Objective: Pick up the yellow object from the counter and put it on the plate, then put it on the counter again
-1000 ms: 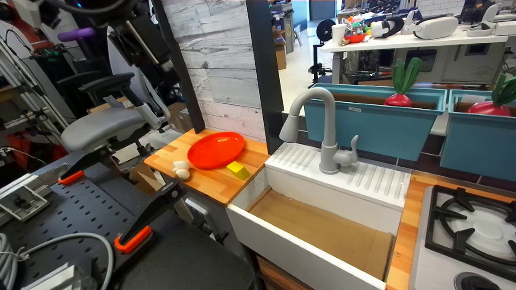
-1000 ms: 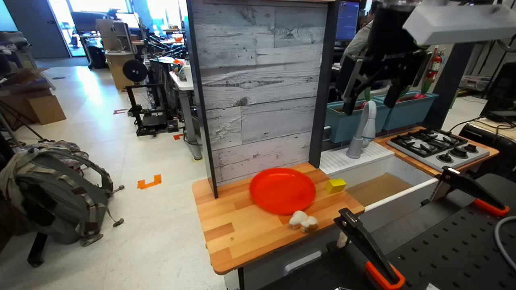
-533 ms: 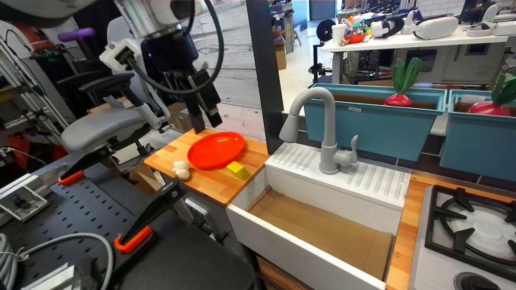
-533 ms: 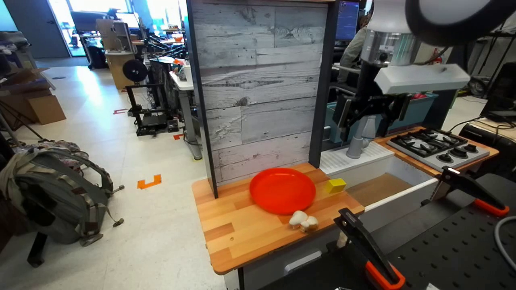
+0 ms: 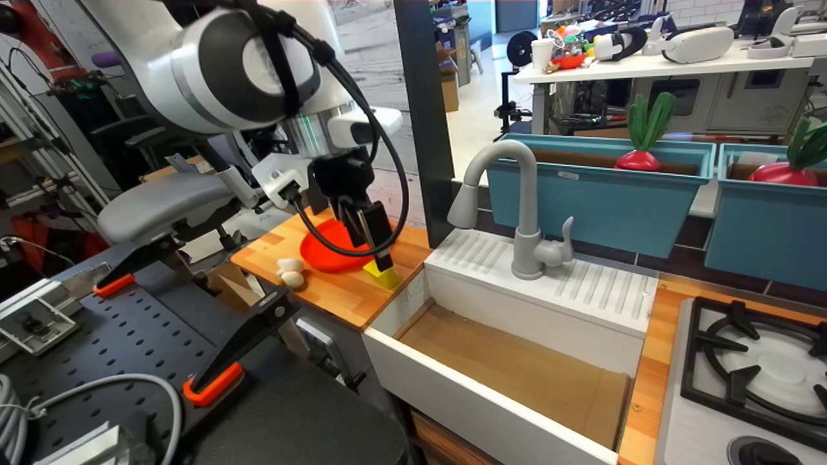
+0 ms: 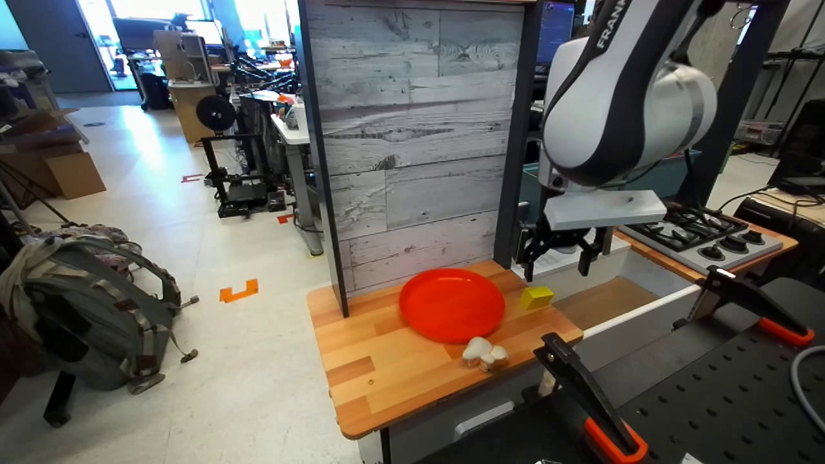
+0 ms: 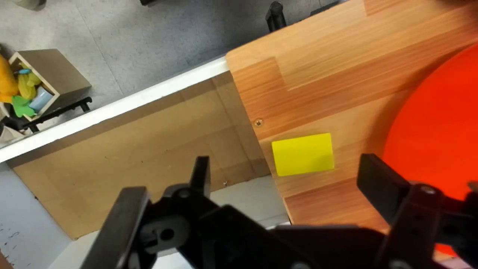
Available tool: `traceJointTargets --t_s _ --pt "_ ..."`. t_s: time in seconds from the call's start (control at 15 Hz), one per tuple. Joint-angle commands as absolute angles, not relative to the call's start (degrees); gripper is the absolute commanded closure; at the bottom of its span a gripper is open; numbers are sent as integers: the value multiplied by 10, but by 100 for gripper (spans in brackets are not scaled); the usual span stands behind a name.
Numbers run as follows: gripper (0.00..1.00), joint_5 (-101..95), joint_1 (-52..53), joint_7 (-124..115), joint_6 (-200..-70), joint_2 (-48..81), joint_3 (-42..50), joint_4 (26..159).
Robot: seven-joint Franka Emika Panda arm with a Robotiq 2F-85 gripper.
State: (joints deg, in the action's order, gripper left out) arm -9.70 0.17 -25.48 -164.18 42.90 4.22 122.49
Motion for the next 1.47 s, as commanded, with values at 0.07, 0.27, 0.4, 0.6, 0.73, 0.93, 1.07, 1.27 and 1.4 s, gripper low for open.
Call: traceJointTargets --t_s 0.07,0.27,0.4,0.6,0.73,0.93,1.07,1.27,1.4 --pt "0 -32 35 -218 -1623 515 61 1136" --pt "26 -15 39 -207 -1618 544 61 1105" --pt "42 -5 36 -200 -1616 552 58 1092" --pt "65 5 26 -180 -1626 537 44 1103" --pt "79 10 20 -163 -1634 519 33 1121" --pt "79 19 12 -137 -1639 492 12 1145" --pt "79 23 14 -129 -1647 466 3 1169" --pt "79 26 19 -121 -1659 432 -12 1193" --pt "79 27 22 -120 -1649 420 -21 1194"
